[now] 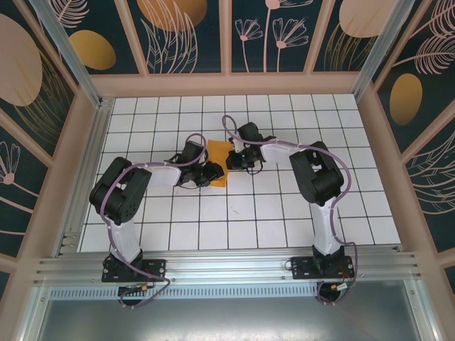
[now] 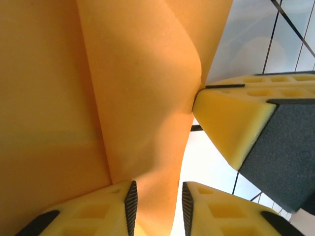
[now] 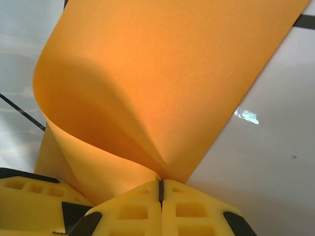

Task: Fold a paper plane with a square sheet of paper (pick it up from the middle)
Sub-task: Fold the triangle a second time at the center of the table.

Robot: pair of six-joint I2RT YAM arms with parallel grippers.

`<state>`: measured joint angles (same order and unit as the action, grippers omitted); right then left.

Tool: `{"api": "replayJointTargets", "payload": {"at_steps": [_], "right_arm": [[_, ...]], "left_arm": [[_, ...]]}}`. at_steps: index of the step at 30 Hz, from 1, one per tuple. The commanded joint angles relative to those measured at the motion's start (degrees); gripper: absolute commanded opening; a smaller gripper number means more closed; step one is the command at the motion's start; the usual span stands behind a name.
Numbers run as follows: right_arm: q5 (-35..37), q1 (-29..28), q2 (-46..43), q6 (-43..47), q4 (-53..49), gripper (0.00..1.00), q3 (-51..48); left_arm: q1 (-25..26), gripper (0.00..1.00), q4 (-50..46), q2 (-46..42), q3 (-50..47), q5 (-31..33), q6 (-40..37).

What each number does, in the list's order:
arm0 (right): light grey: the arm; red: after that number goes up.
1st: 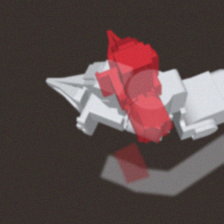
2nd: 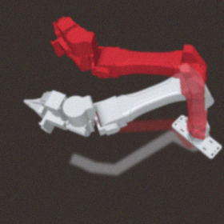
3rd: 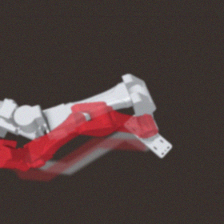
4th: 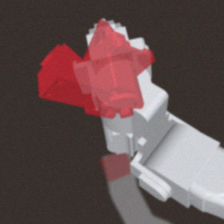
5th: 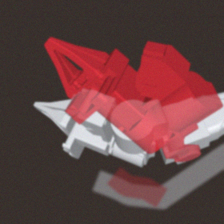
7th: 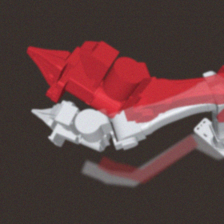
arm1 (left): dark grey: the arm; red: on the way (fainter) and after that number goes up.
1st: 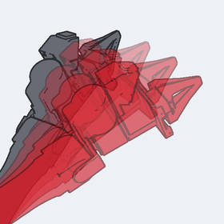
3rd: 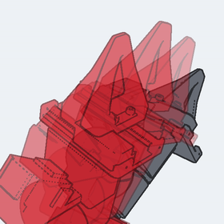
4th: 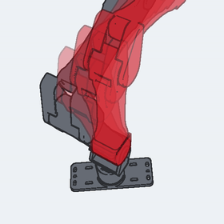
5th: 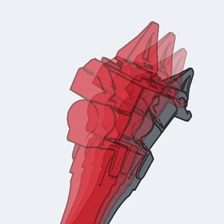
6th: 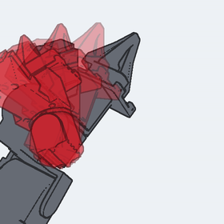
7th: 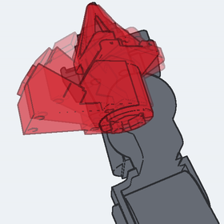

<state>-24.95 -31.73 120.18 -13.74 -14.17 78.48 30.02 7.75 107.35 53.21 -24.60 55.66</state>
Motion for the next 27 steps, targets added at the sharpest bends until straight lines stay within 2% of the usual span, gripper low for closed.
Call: {"api": "replayJointTargets", "payload": {"at_steps": [1, 8, 14, 27], "right_arm": [[0.7, 0.0, 0.6, 1.6, -1.1, 0.03, 2.0], [1.3, 0.0, 0.6, 1.7, -1.2, 0.03, 2.4], [1.2, 0.1, 1.0, 2.2, -1.2, 0.03, 3.3], [1.0, -0.3, 2.6, 4.9, -2.9, 0.02, 5.7]], "left_arm": [[0.4, 0.37, -2.2, -1.7, -1.4, 1.0, -1.5], [0.4, 0.46, -3.6, -3.8, -1.9, 1.8, -2.9], [0.4, 0.46, -5.2, -2.9, -1.8, 2.0, -3.3], [0.3, 0.24, -12.4, -1.0, 0.9, 5.2, -6.6]]}}
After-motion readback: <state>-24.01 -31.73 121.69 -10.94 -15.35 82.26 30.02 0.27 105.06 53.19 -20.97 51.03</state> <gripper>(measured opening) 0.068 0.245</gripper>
